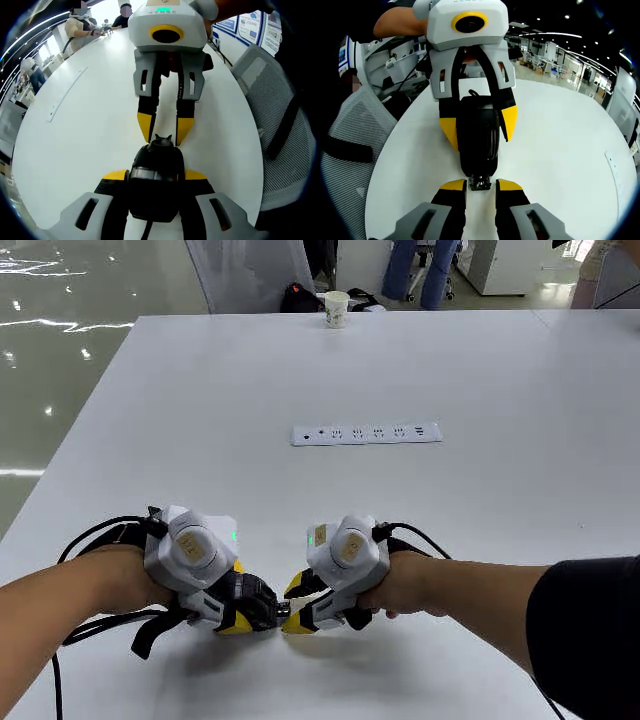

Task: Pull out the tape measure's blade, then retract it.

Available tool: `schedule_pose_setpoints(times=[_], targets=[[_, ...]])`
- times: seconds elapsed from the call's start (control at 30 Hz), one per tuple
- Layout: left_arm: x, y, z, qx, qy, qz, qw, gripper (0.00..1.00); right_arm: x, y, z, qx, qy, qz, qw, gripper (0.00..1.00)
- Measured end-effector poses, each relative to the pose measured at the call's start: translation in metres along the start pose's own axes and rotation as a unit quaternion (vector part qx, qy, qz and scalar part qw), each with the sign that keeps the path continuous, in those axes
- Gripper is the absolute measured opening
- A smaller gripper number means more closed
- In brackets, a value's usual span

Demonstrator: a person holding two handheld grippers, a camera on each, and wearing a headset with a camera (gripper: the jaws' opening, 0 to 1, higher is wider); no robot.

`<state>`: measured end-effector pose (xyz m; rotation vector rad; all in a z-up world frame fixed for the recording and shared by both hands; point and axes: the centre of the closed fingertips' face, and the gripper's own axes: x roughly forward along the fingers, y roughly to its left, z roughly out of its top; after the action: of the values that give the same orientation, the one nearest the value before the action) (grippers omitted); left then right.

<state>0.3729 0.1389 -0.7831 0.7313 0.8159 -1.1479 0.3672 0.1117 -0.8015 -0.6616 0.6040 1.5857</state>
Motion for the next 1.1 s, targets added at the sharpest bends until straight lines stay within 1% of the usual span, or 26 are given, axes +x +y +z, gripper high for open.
schedule_pose_setpoints(times=[0.03, 0.17, 0.27, 0.33, 0.43, 0.5, 0.7, 0.9, 1.1], targets=[[0.0000, -0.0001, 0.0000, 0.000, 0.000, 0.000, 1.0000, 0.34, 0.0009, -0.0010, 0.0006, -0.001, -0.001, -0.001, 1.0000, 0.17], [0.0003, 0.0002, -0.0001, -0.002, -0.002, 0.001, 1.0000, 0.34, 0.0061, 0.0020, 0.0010, -0.007, 0.006, 0.007, 0.9999, 0.13], [0.0007, 0.0002, 0.0004, -0.003, -0.004, 0.001, 1.0000, 0.34, 0.0080, 0.0011, -0.0009, -0.015, 0.013, 0.008, 0.9998, 0.13], [0.0007, 0.0002, 0.0006, -0.002, -0.003, 0.000, 1.0000, 0.34, 0.0074, 0.0010, -0.0013, -0.011, 0.016, 0.008, 0.9998, 0.13], [0.0007, 0.0002, 0.0007, -0.002, -0.006, 0.001, 1.0000, 0.34, 0.0060, 0.0014, -0.0016, -0.030, 0.024, 0.012, 0.9992, 0.12], [0.0004, 0.0005, 0.0004, -0.002, -0.006, -0.001, 1.0000, 0.34, 0.0052, 0.0000, -0.0016, -0.016, 0.022, 0.013, 0.9996, 0.11], [0.0002, 0.0005, 0.0003, -0.003, -0.007, -0.001, 1.0000, 0.34, 0.0049, 0.0014, -0.0023, -0.018, 0.025, 0.015, 0.9994, 0.10], [0.0004, 0.0010, -0.0002, -0.004, -0.005, -0.002, 1.0000, 0.34, 0.0046, 0.0009, -0.0032, -0.023, 0.031, 0.014, 0.9992, 0.10], [0.0003, 0.0011, -0.0002, -0.005, -0.005, -0.002, 1.0000, 0.34, 0.0031, 0.0003, -0.0055, -0.020, 0.034, 0.013, 0.9991, 0.10]])
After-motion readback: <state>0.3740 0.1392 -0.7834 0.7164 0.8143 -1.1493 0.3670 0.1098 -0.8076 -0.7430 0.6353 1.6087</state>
